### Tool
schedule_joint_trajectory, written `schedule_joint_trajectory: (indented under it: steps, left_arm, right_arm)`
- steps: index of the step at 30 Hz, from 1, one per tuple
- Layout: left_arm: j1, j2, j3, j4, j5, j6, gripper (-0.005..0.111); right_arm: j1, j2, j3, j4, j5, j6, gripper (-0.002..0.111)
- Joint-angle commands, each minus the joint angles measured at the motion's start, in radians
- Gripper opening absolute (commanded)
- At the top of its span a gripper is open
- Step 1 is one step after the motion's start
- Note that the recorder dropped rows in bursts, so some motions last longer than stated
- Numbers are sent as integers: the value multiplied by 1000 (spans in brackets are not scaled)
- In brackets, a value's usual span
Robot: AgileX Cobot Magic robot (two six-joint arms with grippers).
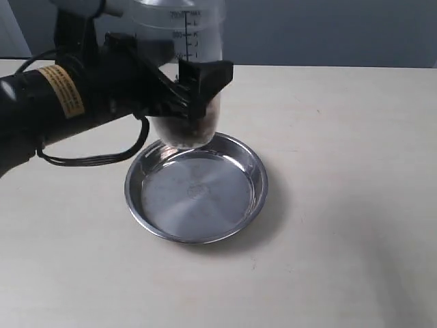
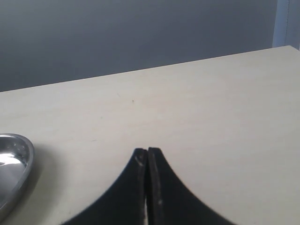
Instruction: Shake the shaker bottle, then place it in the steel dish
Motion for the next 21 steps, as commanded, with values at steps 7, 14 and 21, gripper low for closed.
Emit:
schedule_joint_trajectory:
  steps: [7,14,21]
  left_arm:
    - [-9,45,51,-161,-98,67,0]
    - [-43,-5,-80,29,61,80,0]
    - [-53,231,82,-63,-26,47,0]
  right_arm:
    - [-3,-3,1,-4,-8,0,-1]
    - [-3,-3,1,-4,-8,0,-1]
    - [-3,-3,1,-4,-8,0,-1]
